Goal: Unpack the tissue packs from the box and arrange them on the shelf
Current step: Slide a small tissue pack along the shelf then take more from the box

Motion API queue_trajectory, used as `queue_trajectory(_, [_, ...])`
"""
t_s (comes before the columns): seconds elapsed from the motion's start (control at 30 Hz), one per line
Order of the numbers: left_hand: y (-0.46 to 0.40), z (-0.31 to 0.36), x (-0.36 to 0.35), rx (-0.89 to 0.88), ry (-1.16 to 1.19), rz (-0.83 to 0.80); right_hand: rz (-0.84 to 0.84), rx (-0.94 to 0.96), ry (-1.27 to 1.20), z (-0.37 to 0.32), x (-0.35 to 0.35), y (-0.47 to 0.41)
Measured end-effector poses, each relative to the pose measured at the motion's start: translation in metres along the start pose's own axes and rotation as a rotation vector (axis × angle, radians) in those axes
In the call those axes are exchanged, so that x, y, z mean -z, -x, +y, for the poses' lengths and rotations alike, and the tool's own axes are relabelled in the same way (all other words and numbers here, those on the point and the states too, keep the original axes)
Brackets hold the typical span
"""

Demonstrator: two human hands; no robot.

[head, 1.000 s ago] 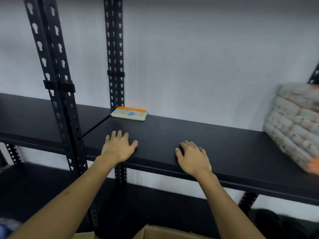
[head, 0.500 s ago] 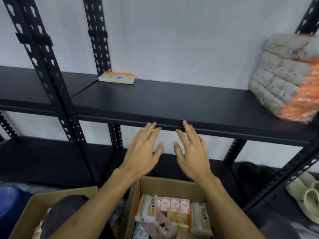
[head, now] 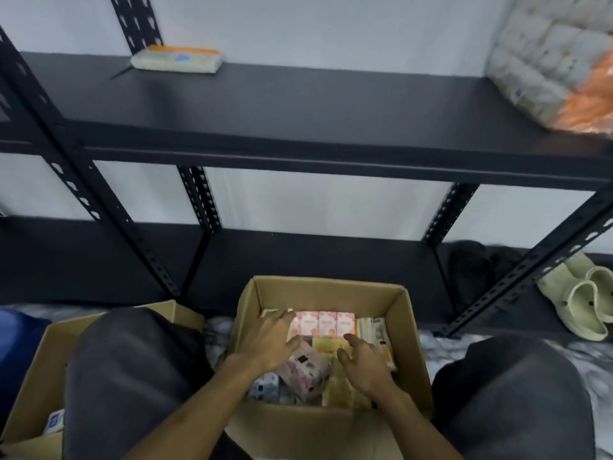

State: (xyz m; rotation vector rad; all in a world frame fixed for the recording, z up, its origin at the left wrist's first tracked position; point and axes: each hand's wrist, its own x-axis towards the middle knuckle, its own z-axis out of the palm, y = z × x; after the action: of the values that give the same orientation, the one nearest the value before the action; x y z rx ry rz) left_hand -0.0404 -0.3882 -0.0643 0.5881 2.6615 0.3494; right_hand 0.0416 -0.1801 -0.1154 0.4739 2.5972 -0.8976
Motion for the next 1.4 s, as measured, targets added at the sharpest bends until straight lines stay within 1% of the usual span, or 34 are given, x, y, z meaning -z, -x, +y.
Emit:
queue_trajectory(0.07, [0.0,-0.014,-0.02,0.043,-0.015,-0.058,-0.079,-0.052,0.029,0.011,-0.009,-0.005])
queue_trajectory(0.17, [-0.004,-0.026,-0.038,0.08,-0.033,-0.084,-0.17,-0.118,0.009,0.011,-0.018,-0.011])
queue_trajectory(0.33, [-0.017,-0.034,-0.062,0.02,-0.152,-0.089,-0.256,-0.082,0.037,-0.001,-0.032,-0.007])
queue_trajectory(0.43, [-0.027,-0.033,-0.07,0.012,-0.314,-0.127,-0.331,-0.078,0.028,-0.002,-0.038,-0.002])
queue_trajectory(0.5, [-0.034,-0.031,-0.071,0.011,-0.386,-0.141,-0.35,-0.094,0.004,-0.001,-0.039,-0.002])
queue_trajectory(0.6, [-0.042,-0.033,-0.068,0.004,-0.427,-0.168,-0.352,-0.129,-0.019,-0.001,-0.038,-0.003])
queue_trajectory(0.67, [-0.045,-0.033,-0.065,-0.002,-0.438,-0.183,-0.348,-0.151,-0.029,-0.001,-0.038,-0.005])
queue_trajectory(0.77, [-0.047,-0.031,-0.062,0.018,-0.395,-0.152,-0.337,-0.16,-0.055,-0.002,-0.038,-0.008])
queue_trajectory(0.8, [-0.048,-0.029,-0.061,0.041,-0.352,-0.132,-0.328,-0.159,-0.07,-0.003,-0.038,-0.009])
queue_trajectory(0.87, [-0.047,-0.027,-0.058,0.102,-0.197,-0.079,-0.298,-0.169,-0.125,-0.004,-0.038,-0.011])
queue_trajectory(0.93, [-0.047,-0.024,-0.054,0.117,-0.026,0.011,-0.257,-0.172,-0.184,-0.006,-0.036,-0.014])
queue_trajectory(1.03, [-0.045,-0.022,-0.046,0.134,0.276,0.169,-0.19,-0.193,-0.281,-0.008,-0.031,-0.02])
queue_trajectory(1.07, [-0.046,-0.023,-0.044,0.144,0.387,0.195,-0.155,-0.206,-0.316,-0.009,-0.029,-0.021])
queue_trajectory(1.17, [-0.049,-0.027,-0.038,0.149,0.653,0.184,-0.026,-0.207,-0.478,-0.004,-0.021,-0.025])
queue_trajectory(1.27, [-0.043,-0.026,-0.033,0.215,0.983,0.127,0.016,-0.22,-0.723,-0.002,-0.005,-0.025])
queue_trajectory(1.3, [-0.04,-0.025,-0.032,0.242,1.086,0.108,-0.003,-0.224,-0.829,-0.003,0.0,-0.026])
queue_trajectory(1.37, [-0.036,-0.023,-0.029,0.304,1.237,0.068,-0.093,-0.249,-1.043,-0.004,0.009,-0.025])
queue_trajectory(1.4, [-0.034,-0.022,-0.025,0.338,1.282,0.046,-0.137,-0.255,-1.123,-0.005,0.013,-0.023])
